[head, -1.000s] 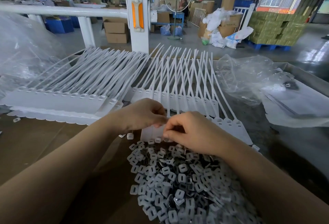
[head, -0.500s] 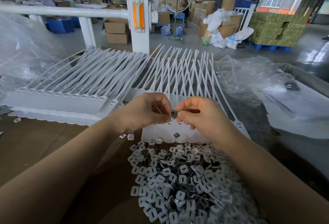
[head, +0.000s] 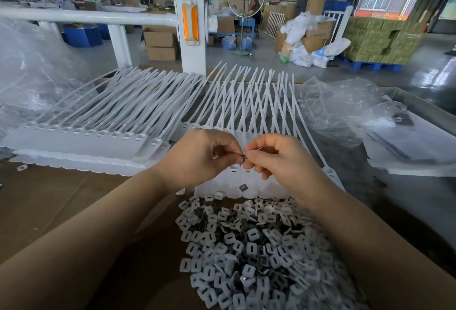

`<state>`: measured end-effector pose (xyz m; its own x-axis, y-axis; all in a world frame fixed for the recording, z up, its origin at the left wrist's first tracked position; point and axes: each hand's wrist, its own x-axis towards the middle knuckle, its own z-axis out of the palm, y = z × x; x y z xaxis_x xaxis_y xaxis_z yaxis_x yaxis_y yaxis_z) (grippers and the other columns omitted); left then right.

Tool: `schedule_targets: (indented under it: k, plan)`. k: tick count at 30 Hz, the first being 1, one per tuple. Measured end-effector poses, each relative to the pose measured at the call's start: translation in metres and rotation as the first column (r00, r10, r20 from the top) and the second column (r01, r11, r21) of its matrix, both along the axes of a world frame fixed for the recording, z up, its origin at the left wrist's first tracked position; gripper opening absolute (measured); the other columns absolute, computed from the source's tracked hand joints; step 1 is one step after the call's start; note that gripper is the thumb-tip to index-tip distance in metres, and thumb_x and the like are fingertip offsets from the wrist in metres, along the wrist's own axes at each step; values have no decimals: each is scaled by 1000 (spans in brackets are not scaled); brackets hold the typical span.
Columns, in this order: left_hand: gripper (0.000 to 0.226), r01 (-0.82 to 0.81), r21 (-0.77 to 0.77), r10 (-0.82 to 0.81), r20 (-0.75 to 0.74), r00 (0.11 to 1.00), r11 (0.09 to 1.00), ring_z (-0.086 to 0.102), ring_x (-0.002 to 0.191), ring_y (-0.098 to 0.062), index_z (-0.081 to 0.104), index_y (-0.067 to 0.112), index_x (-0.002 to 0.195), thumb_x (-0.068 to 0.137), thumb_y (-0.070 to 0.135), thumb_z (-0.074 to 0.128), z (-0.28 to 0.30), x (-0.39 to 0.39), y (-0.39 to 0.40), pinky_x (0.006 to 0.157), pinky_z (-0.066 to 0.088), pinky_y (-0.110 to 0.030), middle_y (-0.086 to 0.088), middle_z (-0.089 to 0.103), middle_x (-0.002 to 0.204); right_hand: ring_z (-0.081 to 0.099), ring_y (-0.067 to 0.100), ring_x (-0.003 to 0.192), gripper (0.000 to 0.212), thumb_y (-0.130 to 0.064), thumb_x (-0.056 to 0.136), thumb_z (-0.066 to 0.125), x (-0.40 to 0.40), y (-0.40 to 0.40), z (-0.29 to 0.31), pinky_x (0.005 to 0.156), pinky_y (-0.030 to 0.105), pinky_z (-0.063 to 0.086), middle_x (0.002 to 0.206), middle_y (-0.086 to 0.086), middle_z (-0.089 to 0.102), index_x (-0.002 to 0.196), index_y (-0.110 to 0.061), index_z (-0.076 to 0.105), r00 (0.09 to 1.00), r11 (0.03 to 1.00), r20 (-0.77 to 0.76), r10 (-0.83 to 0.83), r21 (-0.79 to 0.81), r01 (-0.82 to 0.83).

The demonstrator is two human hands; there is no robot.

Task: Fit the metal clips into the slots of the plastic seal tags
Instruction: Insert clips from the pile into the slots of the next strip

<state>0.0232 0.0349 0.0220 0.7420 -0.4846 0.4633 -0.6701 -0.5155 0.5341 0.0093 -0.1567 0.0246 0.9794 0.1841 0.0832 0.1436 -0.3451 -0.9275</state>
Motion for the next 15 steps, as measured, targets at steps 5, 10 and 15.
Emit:
schedule_targets:
  k: [5, 10, 15]
  plan:
    - [6, -34, -200, -40, -354, 935, 979, 60, 67, -6, 73, 13, 86, 90, 10, 69, -1, 2, 2, 67, 50, -20, 7, 69, 71, 63, -3, 66, 7, -19, 91, 65, 0, 0, -1, 63, 17, 47, 78, -4, 74, 91, -22, 71, 994, 991, 112, -4, -131, 19]
    - [7, -34, -242, -83, -459, 885, 970, 60, 69, -8, 71, 12, 87, 92, 11, 66, 1, 4, 1, 70, 48, -20, 2, 69, 74, 64, 4, 71, 8, -21, 91, 65, 0, 2, -3, 70, 23, 52, 78, -4, 73, 87, -21, 72, 989, 986, 147, -21, -159, 45]
    - [9, -92, -263, -54, -498, 865, 960, 60, 73, -11, 70, 11, 88, 93, 12, 63, 4, 4, 0, 70, 48, -17, -4, 68, 76, 66, 4, 73, 7, -23, 90, 67, 0, 1, -3, 71, 21, 54, 78, -4, 73, 87, -22, 73, 990, 988, 143, -12, -153, 34]
